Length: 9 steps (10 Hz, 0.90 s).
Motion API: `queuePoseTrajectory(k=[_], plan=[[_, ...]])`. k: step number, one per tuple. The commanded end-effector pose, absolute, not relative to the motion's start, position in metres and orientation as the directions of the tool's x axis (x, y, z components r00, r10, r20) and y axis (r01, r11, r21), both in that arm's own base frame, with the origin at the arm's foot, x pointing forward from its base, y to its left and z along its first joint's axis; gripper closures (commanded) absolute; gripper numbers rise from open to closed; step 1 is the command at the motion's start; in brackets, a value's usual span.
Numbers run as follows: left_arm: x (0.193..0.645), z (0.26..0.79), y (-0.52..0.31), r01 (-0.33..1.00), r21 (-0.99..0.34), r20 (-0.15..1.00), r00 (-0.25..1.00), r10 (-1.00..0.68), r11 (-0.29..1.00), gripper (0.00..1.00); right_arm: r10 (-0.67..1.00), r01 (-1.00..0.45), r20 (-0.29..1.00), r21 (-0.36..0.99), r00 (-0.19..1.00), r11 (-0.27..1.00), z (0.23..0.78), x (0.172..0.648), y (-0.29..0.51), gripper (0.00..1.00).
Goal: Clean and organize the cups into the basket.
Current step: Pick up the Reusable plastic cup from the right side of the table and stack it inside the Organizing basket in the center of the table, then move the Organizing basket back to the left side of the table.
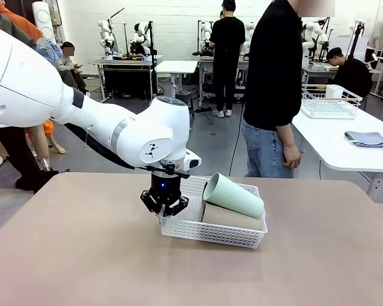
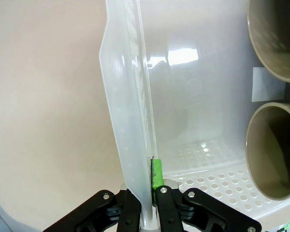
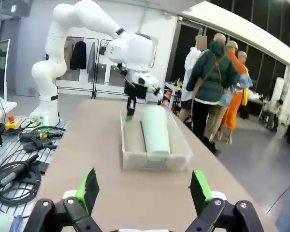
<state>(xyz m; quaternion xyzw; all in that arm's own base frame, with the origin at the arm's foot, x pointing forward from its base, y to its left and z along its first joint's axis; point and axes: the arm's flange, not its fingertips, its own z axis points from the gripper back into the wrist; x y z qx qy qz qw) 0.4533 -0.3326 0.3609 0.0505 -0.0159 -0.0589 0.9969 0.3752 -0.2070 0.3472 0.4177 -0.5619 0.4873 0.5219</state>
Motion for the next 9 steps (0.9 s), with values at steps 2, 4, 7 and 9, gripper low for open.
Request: queuePoseTrajectory(k=[2, 4, 7, 9], plan=[[0.450, 0.357, -0.333, 0.129, 0.118, 0.021, 0.991, -0.132, 0.985, 1.00, 0.039, -0.978, 0.994, -0.112, -0.106, 0.176, 0.347, 0.375, -0.207, 0.00], [0.450, 0.357, -0.333, 0.129, 0.118, 0.021, 0.991, -0.132, 0.985, 1.00, 0.039, -0.978, 0.994, -0.112, -0.106, 0.176, 0.347, 0.375, -0.207, 0.00], [0.450, 0.357, -0.333, 0.129, 0.118, 0.021, 0.991, -0.132, 0.985, 1.00, 0.039, -0.978, 0.994, -0.112, -0.106, 0.176, 0.347, 0.375, -0.207, 0.00], [0.450, 0.357, -0.333, 0.129, 0.118, 0.021, 0.991, -0.132, 0.985, 1.00, 0.039, -0.978, 0.994, -0.112, -0.106, 0.176, 0.347, 0.375, -0.207, 0.00]])
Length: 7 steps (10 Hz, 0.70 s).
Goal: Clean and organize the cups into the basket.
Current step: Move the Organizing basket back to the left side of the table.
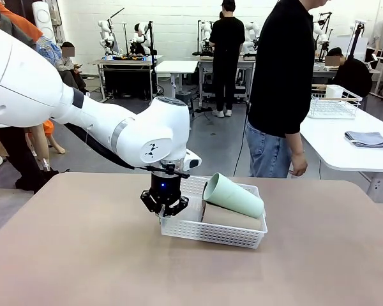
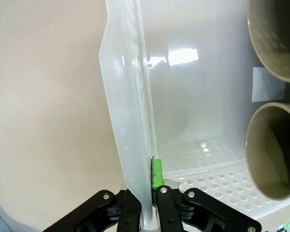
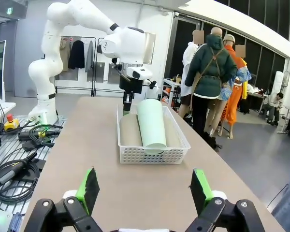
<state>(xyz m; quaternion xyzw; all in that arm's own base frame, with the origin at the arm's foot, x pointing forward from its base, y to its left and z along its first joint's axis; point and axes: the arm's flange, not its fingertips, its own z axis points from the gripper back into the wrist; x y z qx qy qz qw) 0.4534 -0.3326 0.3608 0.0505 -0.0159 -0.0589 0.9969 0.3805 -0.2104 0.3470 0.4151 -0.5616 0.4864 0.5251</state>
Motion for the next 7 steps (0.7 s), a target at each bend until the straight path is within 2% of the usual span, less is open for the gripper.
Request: queuePoseTrajectory(k=[1, 6, 7], plan=[[0.450, 0.357, -0.333, 0.129, 0.118, 0.021, 0.991, -0.132, 0.985, 1.00, 0.039, -0.978, 0.994, -0.112, -0.106, 0.176, 0.347, 0.375, -0.207, 0.00], [0.450, 0.357, -0.333, 0.129, 0.118, 0.021, 0.991, -0.132, 0.985, 1.00, 0.044, -0.977, 0.994, -0.110, -0.104, 0.181, 0.347, 0.381, -0.210, 0.00], [0.450, 0.357, -0.333, 0.129, 0.118, 0.021, 0.991, -0.132, 0.985, 1.00, -0.100, -0.868, 0.988, 0.154, 0.121, 0.473, 0.369, 0.378, -0.214, 0.00]])
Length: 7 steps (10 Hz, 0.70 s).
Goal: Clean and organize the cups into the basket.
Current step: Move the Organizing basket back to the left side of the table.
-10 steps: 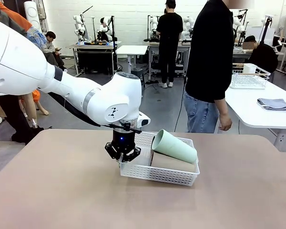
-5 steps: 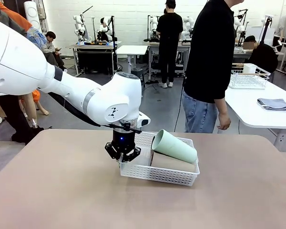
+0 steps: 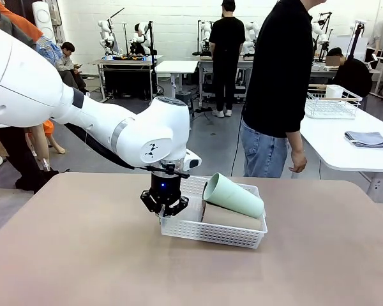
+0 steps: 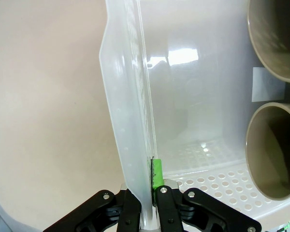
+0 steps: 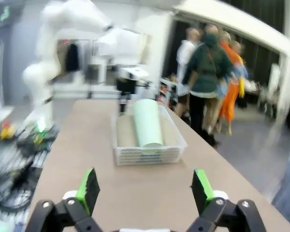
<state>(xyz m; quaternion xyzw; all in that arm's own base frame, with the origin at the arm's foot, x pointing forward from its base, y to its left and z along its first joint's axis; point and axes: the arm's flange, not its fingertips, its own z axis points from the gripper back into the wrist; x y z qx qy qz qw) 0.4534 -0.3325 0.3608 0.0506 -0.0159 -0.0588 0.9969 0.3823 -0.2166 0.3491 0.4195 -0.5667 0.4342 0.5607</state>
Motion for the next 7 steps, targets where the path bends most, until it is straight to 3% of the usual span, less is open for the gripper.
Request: queuePoseTrajectory(k=[1, 3, 5, 7], plan=[[0.450, 0.357, -0.333, 0.129, 0.118, 0.021, 0.991, -0.132, 0.985, 1.00, -0.211, -0.787, 0.953, 0.300, 0.218, 0.540, 0.384, 0.383, -0.222, 0.00], [0.450, 0.357, -0.333, 0.129, 0.118, 0.021, 0.991, -0.132, 0.985, 1.00, -0.423, -0.508, 0.816, 0.577, 0.394, 0.639, 0.387, 0.384, -0.233, 0.00], [0.450, 0.357, -0.333, 0.129, 0.118, 0.021, 0.991, -0.132, 0.985, 1.00, -0.297, -0.286, 0.715, 0.572, 0.633, 0.769, 0.376, 0.365, -0.223, 0.00], [0.450, 0.357, -0.333, 0.129, 0.118, 0.021, 0.991, -0.132, 0.985, 1.00, -0.244, -0.216, 0.614, 0.577, 0.751, 0.788, 0.382, 0.353, -0.218, 0.00]])
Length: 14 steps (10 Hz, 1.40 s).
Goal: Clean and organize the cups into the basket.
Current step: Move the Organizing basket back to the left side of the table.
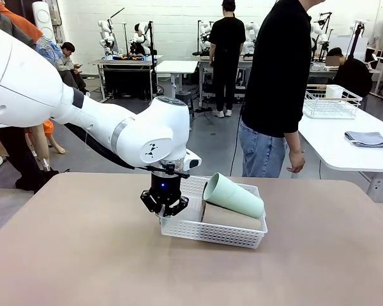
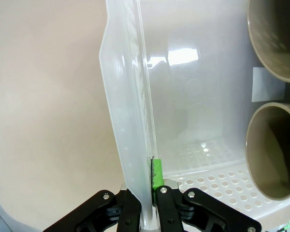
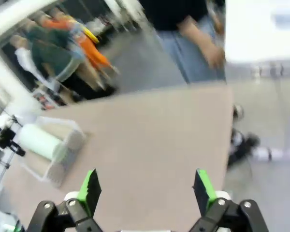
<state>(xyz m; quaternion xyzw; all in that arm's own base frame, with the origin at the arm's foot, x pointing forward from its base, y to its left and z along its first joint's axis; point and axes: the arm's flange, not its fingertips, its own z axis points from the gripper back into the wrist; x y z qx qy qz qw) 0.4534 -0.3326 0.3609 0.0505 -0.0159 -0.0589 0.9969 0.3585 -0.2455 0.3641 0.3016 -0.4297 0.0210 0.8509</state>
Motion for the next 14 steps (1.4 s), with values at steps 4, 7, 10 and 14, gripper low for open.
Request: queuePoseTrajectory(k=[4, 7, 10, 14], plan=[[0.450, 0.357, -0.333, 0.129, 0.118, 0.021, 0.991, -0.132, 0.985, 1.00, -0.222, -0.219, 0.589, 0.584, 0.777, 0.782, 0.368, 0.351, -0.220, 0.00], [0.450, 0.357, -0.333, 0.129, 0.118, 0.021, 0.991, -0.132, 0.985, 1.00, -0.213, -0.239, 0.555, 0.631, 0.804, 0.738, 0.375, 0.343, -0.217, 0.00], [0.450, 0.357, -0.333, 0.129, 0.118, 0.021, 0.991, -0.132, 0.985, 1.00, -0.386, -0.118, 0.359, 0.843, 0.850, 0.525, 0.369, 0.330, -0.255, 0.00], [0.450, 0.357, -0.333, 0.129, 0.118, 0.021, 0.991, -0.132, 0.985, 1.00, -0.263, -0.050, 0.137, 0.948, 0.955, 0.313, 0.348, 0.311, -0.285, 0.00]])
